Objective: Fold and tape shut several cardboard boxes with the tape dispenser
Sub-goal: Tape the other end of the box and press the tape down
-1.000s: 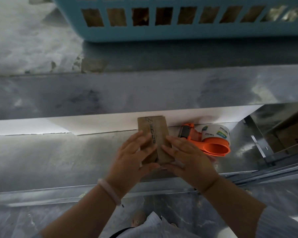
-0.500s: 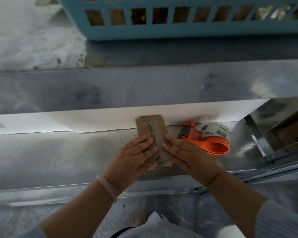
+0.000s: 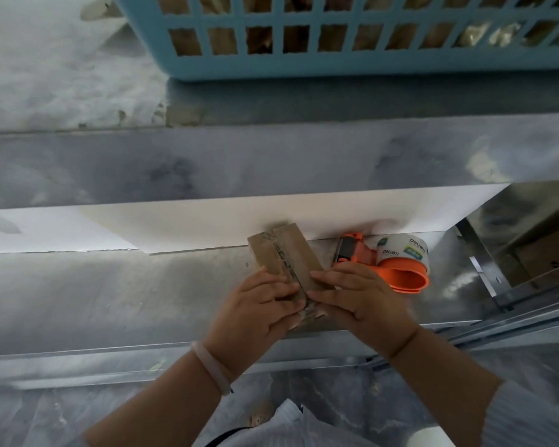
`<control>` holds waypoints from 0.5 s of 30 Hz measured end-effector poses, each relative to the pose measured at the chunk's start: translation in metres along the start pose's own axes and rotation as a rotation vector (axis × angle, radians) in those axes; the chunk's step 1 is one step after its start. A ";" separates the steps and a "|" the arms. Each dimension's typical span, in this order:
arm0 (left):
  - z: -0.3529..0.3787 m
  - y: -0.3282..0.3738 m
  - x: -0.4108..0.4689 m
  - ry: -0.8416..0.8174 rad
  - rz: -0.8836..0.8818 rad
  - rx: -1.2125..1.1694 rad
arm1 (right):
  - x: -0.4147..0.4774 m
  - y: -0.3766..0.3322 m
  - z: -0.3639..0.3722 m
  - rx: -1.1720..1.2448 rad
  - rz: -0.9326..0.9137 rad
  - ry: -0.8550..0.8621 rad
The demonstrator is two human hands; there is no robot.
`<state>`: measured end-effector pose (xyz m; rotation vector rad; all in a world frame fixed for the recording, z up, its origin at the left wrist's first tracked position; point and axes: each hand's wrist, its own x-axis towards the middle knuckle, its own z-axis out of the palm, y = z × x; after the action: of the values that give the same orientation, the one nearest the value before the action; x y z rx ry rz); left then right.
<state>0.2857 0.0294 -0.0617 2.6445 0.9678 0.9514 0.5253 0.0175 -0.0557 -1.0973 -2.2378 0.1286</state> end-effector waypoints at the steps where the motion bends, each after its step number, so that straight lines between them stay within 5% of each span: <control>1: -0.002 0.000 0.000 -0.005 0.007 -0.013 | -0.001 0.002 -0.001 0.004 -0.005 -0.021; 8: -0.013 -0.011 -0.010 -0.094 0.075 0.021 | -0.009 0.009 -0.009 -0.001 0.020 -0.135; 15: -0.023 0.014 0.010 -0.137 0.100 0.193 | -0.003 -0.023 -0.009 -0.102 0.411 -0.102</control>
<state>0.2841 0.0235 -0.0335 2.8977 0.9478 0.7161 0.5164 -0.0019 -0.0418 -1.6289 -2.0951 0.2486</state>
